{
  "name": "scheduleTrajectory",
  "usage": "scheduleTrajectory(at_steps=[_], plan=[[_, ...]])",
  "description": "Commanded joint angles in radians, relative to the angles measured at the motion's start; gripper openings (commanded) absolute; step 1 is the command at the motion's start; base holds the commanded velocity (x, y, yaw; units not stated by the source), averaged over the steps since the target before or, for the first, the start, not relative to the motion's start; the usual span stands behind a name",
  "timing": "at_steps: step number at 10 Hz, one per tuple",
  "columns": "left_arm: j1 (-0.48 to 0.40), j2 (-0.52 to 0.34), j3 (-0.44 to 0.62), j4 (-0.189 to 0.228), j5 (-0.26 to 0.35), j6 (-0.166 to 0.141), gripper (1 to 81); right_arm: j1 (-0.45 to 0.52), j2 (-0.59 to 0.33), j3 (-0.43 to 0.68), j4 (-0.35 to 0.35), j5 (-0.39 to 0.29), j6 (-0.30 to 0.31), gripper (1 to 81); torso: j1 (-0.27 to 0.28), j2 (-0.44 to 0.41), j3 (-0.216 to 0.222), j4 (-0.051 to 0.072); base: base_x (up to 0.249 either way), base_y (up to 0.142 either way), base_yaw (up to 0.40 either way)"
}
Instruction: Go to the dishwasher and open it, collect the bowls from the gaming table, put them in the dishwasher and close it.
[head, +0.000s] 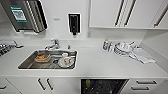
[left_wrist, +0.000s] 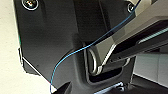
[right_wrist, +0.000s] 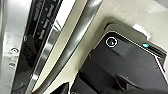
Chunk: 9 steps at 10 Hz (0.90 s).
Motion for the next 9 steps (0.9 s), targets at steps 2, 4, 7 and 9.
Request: scheduleTrajectory(at_steps=[2,4,7,9], plan=[[0.011,-0.002,0.003,0.004,0.047,-0.003,81.1,0.072,-0.034,-0.028,0.076,-0.061,0.057,81.1,0.083,-0.13,0.0,0.0,0.0,0.0,0.0],[0.011,0.0,0.003,0.002,0.048,-0.003,81.1,0.087,0.011,-0.094,0.079,-0.12,0.06,81.1,0.068,-0.11,0.0,0.0,0.0,0.0,0.0],[0.015,-0.012,0.003,0.001,0.048,-0.004,81.1,0.148,0.11,-0.16,0.076,-0.129,0.06,81.1,0.105,-0.173,0.001,0.0,0.0,0.0,0.0],[0.016,-0.014,0.003,-0.004,0.048,-0.004,81.1,0.21,0.117,-0.106,0.073,-0.098,0.058,81.1,0.108,-0.177,0.001,0.0,0.0,0.0,0.0]])
